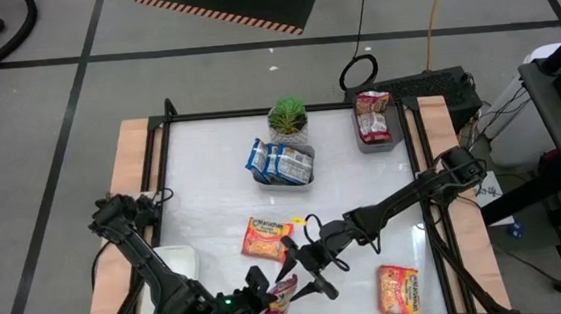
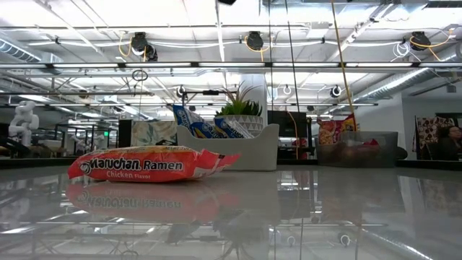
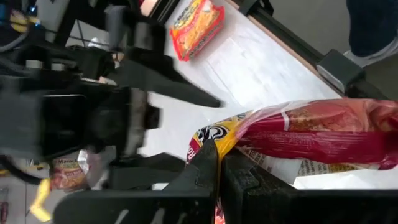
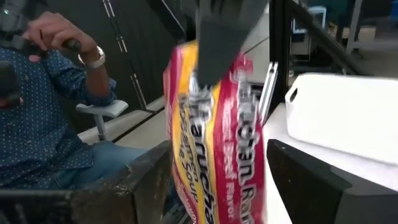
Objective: Sort Maruchan noodles
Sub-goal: Put the red noodle pack into the black bin
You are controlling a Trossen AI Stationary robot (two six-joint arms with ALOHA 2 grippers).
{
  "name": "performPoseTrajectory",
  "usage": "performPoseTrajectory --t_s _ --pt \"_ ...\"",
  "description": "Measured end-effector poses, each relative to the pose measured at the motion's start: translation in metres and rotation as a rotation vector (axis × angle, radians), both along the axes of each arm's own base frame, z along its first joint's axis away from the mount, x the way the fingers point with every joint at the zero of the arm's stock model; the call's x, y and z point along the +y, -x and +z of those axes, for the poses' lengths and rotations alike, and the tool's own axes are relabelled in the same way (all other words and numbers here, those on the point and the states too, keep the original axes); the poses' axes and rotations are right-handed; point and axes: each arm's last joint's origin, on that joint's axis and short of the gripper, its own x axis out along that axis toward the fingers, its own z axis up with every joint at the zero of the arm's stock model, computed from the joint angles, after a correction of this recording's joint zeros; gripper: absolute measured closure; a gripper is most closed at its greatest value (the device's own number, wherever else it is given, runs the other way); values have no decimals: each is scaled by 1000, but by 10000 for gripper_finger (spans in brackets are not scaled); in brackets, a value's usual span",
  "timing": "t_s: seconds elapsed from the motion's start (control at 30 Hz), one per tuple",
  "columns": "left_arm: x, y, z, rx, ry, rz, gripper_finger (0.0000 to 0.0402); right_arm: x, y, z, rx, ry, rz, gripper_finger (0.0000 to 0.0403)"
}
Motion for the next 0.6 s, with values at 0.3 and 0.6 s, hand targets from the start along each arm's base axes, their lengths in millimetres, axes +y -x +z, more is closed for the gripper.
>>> performPoseTrajectory --t_s 0.3,0.6 --pt "3 -3 1 -4 5 13 399 0 0 -3 56 -37 38 160" --pt "5 -6 1 -10 10 20 399 -2 -3 -9 84 -58 42 161"
